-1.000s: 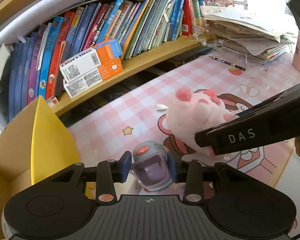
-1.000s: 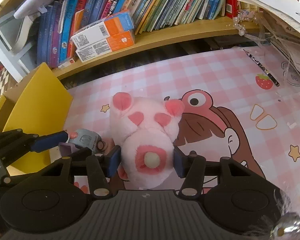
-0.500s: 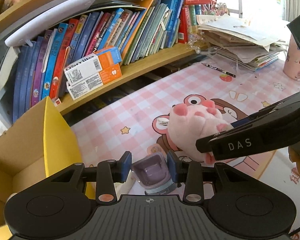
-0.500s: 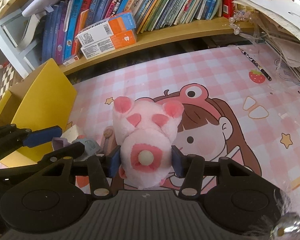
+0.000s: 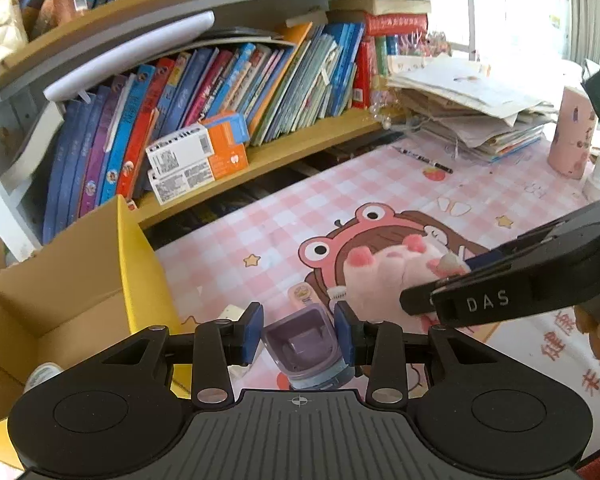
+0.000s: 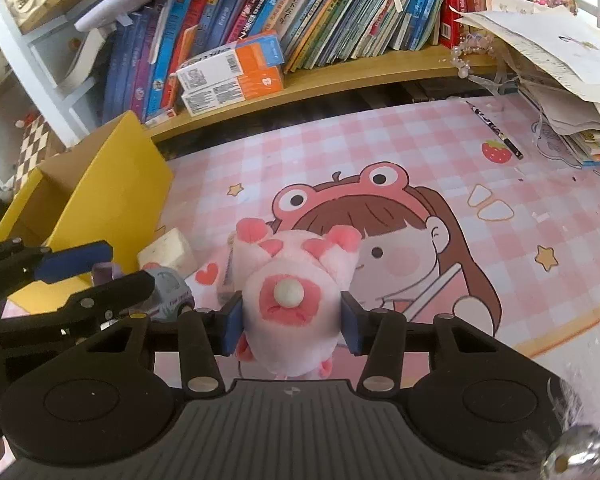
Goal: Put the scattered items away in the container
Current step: 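Lift the toy car and pink pig off the desk with both tools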
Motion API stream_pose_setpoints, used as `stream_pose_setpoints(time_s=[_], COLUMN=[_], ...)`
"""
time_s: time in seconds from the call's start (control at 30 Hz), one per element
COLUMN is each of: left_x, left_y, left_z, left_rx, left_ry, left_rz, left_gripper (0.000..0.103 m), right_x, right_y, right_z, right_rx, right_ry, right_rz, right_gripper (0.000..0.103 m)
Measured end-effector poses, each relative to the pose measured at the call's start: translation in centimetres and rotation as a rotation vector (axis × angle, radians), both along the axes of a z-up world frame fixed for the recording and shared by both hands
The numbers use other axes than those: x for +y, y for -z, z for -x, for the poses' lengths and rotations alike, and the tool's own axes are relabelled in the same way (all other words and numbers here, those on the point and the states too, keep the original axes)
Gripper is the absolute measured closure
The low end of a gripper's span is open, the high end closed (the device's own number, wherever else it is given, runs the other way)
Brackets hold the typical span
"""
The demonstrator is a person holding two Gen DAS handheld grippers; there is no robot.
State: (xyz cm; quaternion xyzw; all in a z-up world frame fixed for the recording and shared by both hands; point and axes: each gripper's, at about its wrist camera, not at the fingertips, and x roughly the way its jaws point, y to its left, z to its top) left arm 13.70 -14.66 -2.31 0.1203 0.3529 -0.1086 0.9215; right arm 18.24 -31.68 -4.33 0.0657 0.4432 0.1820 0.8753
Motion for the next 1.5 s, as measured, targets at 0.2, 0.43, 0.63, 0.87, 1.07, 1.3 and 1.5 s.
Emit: stream_pose_setpoints(time_s=[0.2,0.43,0.63,0.87,1.07,1.3,1.5], left_x=[0.3,1.1,1.9,2.8,4.0,5.2,6.5], left_y=[-1.2,-2.3,-3.0,-3.5,-3.8,-4.1,-4.2], left_z=[2.3,4.8,6.5,7.8,8.4,9.2,10.0], left_rx=[-0.027,-0.054,-0.072,-0.09,-0.094,-0.097,-0.099], left_ry=[0.0,-0.003,-0.01,-0.007,-0.007,-0.01,-0.026], left_rz=[0.015,0.024,0.032,0.038,0.04,0.049,0.051], left_gripper=[0.066,0.066,0.066,0.066,0.066,0.066,0.066], right_x=[-0.1,-0.2,0.1,1.1,2.3,4.0,5.9], right_y=[-1.1,-2.3,-3.0,-3.5,-3.8,-4.0,-4.1], right_z=[2.4,5.1,6.9,8.4,9.2,9.8,10.4], right_rx=[-0.022,-0.05,-0.063,-0.075,-0.08,-0.077,-0.078], right_ry=[0.002,0.012,0.014,0.009,0.001,-0.028,-0.075], right_rz=[0.006,0.009,0.015,0.02,0.026,0.044,0.071], right_gripper=[0.057,0.057,0.057,0.057,0.057,0.057,0.057])
